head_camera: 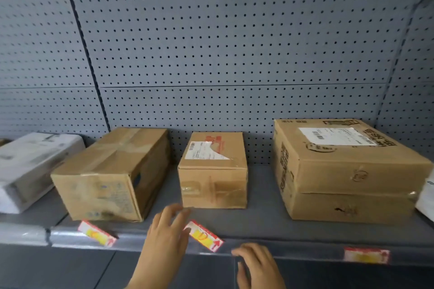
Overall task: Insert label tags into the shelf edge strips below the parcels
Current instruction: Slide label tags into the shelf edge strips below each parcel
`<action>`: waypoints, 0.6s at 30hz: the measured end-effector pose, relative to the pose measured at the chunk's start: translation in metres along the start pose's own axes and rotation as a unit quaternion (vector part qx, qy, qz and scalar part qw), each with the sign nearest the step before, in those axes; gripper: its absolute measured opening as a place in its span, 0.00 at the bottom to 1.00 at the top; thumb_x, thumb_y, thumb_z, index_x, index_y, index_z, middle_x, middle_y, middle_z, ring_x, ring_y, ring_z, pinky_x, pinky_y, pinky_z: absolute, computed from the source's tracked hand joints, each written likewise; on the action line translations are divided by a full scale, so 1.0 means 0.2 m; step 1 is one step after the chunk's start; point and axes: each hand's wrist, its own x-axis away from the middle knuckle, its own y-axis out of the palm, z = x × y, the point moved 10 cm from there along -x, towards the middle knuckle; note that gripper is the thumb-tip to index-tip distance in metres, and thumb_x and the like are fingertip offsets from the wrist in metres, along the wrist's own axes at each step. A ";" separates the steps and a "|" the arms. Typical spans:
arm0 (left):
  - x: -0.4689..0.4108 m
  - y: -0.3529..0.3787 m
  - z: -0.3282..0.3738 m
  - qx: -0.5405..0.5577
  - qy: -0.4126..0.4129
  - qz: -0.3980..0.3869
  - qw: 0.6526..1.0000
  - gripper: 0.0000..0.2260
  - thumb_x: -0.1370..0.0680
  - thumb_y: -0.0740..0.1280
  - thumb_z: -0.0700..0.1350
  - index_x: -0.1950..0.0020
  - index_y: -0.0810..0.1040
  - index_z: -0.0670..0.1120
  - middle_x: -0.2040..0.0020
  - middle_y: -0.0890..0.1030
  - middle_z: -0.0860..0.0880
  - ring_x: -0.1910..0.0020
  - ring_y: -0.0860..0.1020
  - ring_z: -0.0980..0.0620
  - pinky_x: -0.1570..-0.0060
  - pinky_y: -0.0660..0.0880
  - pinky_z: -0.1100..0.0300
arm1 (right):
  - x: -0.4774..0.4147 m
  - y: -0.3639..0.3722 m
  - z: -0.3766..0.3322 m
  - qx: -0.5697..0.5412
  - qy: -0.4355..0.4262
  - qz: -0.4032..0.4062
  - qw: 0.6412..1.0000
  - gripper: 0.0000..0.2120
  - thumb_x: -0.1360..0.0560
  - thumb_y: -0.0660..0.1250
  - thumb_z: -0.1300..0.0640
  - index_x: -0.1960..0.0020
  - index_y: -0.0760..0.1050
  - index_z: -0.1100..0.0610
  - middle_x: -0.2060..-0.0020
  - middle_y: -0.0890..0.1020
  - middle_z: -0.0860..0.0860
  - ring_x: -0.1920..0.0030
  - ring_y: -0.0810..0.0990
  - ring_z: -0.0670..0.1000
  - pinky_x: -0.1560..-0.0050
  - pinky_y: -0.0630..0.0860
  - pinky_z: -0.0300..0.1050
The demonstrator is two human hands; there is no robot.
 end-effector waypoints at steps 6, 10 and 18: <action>-0.09 0.04 -0.09 0.105 0.028 -0.081 0.991 0.10 0.26 0.69 0.39 0.47 0.80 0.51 0.52 0.81 0.52 0.54 0.78 0.51 0.56 0.74 0.58 | -0.03 0.21 -0.07 0.053 0.122 -0.095 0.987 0.28 0.51 0.81 0.59 0.58 0.74 0.41 0.59 0.80 0.40 0.60 0.79 0.41 0.63 0.77 0.32; -0.09 0.08 -0.12 0.163 0.011 -0.110 0.980 0.10 0.24 0.66 0.39 0.57 0.78 0.55 0.60 0.80 0.58 0.60 0.76 0.62 0.60 0.72 0.65 | -0.02 0.21 -0.08 0.068 0.170 -0.090 0.979 0.23 0.43 0.79 0.60 0.55 0.74 0.44 0.57 0.79 0.43 0.58 0.81 0.47 0.64 0.78 0.39; -0.06 0.11 -0.14 0.175 -0.002 -0.104 0.979 0.10 0.28 0.67 0.35 0.59 0.77 0.51 0.62 0.77 0.59 0.62 0.74 0.62 0.61 0.69 0.71 | -0.14 0.14 -0.14 0.061 0.161 -0.102 0.980 0.08 0.27 0.70 0.55 0.49 0.76 0.47 0.52 0.75 0.43 0.50 0.73 0.44 0.55 0.71 0.39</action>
